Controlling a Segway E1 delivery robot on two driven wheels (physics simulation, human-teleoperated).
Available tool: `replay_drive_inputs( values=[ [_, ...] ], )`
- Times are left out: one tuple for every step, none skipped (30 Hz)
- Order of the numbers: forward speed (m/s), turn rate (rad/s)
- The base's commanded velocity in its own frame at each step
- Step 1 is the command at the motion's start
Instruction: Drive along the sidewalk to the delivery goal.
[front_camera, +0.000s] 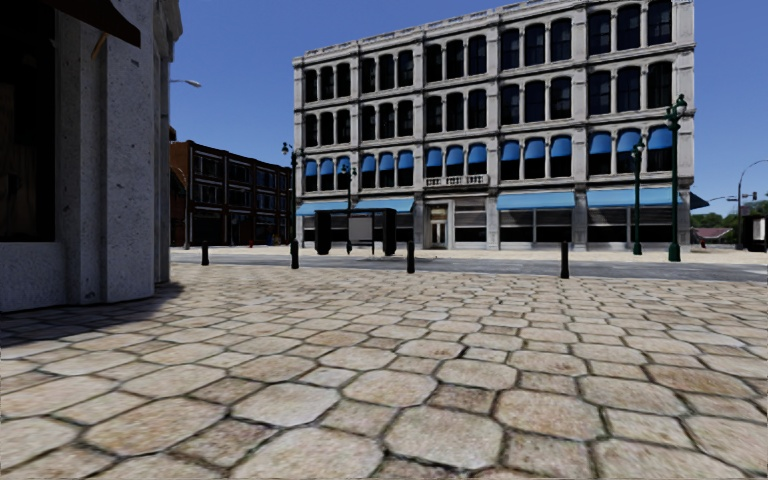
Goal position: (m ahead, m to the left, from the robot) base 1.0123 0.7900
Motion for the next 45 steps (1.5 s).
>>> replay_drive_inputs(
  values=[
    [1.97,0.21],
    [1.91,0.21],
    [1.83,0.21],
    [1.64,0.2],
    [1.45,0.19],
    [1.3,0.19],
    [1.18,0.19],
    [1.09,0.19],
    [1.09,0.19],
    [1.0,0.16],
    [0.93,0.04],
    [0.85,0.0],
    [0.78,0.0],
    [0.71,0.0],
    [0.71,0.0],
    [0.64,0.0],
    [0.62,0.0],
    [0.6,0.0],
    [0.58,0.0],
    [0.55,0.03],
    [0.53,0.09],
    [0.52,0.11],
    [0.51,0.11],
    [0.51,0.11],
    [0.5,0.11],
    [0.48,0.05],
    [0.39,0.0],
    [0.06,0.0],
    [0.0,0.0],
    [0.0,0.0],
    [0.0,0.0],
    [0.0,0.0],
    [0.0,0.0],
    [0.0,0.0],
    [0.0,0.0],
    [0.0,0.0],
    [0.0,0.0],
    [0.0,0.0],
    [0.0,0.0],
    [0.0,0.0],
    [0.0,0.0],
    [0.0,0.0],
    [0.0,0.0],
    [0.0,0.0],
    [0.0,0.0]
  ],
)
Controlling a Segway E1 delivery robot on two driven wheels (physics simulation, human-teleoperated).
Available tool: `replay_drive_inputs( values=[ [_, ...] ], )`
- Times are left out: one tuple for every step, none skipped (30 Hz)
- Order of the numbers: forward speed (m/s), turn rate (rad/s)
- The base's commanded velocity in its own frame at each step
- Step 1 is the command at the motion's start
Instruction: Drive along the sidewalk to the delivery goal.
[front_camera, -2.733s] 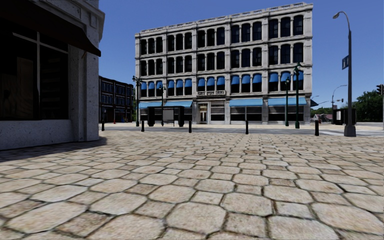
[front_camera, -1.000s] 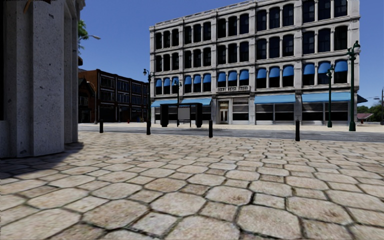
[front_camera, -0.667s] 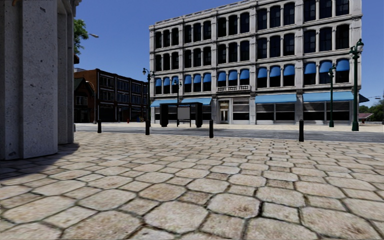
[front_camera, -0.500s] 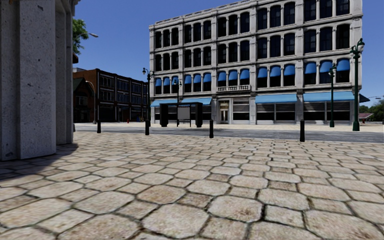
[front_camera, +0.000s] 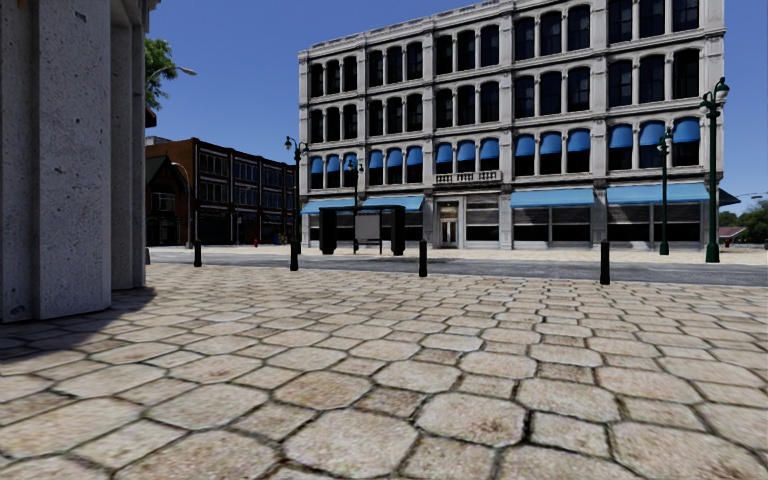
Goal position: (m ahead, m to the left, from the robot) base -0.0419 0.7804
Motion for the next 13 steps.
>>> replay_drive_inputs(
  values=[
    [0.0,0.0],
    [0.0,0.0],
    [0.0,0.0],
    [0.0,0.0],
    [0.0,0.0],
    [0.0,0.0],
    [0.0,0.0],
    [0.0,0.0],
    [0.0,0.0],
    [0.0,0.0],
    [0.0,0.0],
    [0.0,0.0],
    [0.0,0.0]
  ],
)
